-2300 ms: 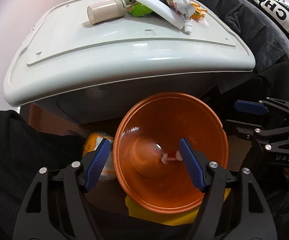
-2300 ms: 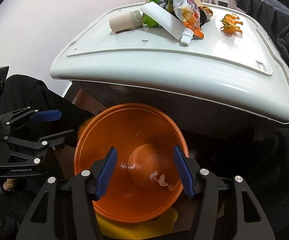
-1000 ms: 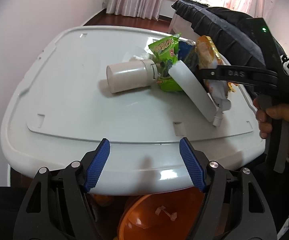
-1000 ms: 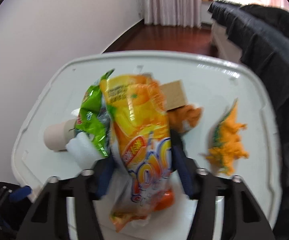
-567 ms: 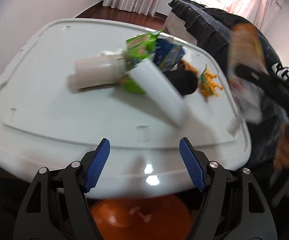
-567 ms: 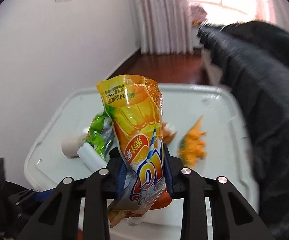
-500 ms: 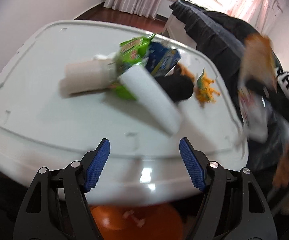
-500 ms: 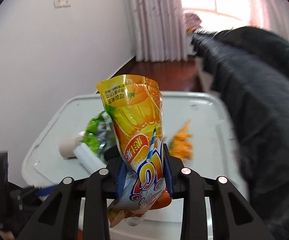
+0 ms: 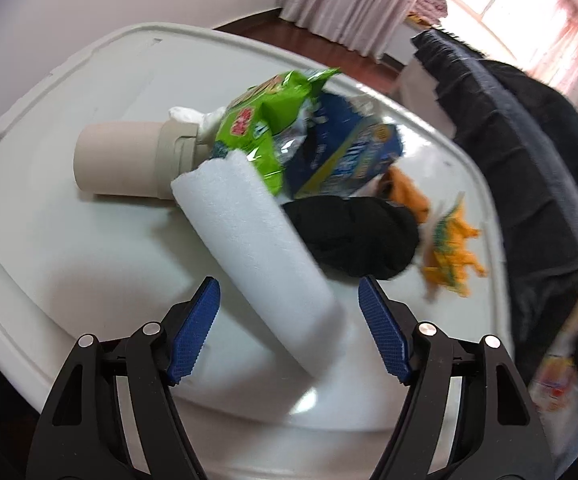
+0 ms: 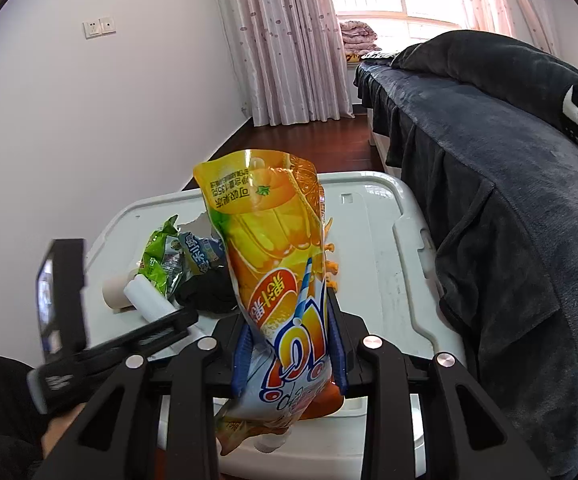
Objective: Collect trash
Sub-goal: 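Grasp the white foam tube with the left tool while the right tool holds the pouch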
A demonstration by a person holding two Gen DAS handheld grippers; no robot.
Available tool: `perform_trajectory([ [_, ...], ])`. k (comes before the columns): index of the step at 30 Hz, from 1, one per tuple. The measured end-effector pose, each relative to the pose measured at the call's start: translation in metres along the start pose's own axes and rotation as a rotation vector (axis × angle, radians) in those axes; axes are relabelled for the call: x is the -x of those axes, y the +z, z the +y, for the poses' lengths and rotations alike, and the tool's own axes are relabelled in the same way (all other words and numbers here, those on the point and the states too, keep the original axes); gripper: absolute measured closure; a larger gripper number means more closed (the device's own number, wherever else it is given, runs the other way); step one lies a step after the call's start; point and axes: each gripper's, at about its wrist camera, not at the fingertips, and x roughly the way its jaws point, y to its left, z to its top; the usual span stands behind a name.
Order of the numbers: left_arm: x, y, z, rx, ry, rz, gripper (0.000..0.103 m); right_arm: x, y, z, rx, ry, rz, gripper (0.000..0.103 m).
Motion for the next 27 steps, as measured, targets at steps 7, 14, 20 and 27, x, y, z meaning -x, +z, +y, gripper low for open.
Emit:
perform_trajectory([
  [7,0.006,-0.008,0.011,-0.094,-0.028,-0.014,0.080,-0.005,0.001,0.000,0.007,0.002,0.009,0.071],
  [14,0.047,-0.019,0.015,-0.274,-0.062,-0.101,0.088,-0.013,-0.001,0.008,0.030,-0.008,0.028,0.071],
  [20,0.086,-0.033,0.034,-0.374,-0.082,-0.126,0.088,-0.019,0.000,0.011,0.039,-0.013,0.030,0.071],
  [27,0.123,-0.055,0.071,-0.420,-0.056,-0.087,0.088,-0.015,-0.012,0.021,0.051,0.015,0.035,0.071],
])
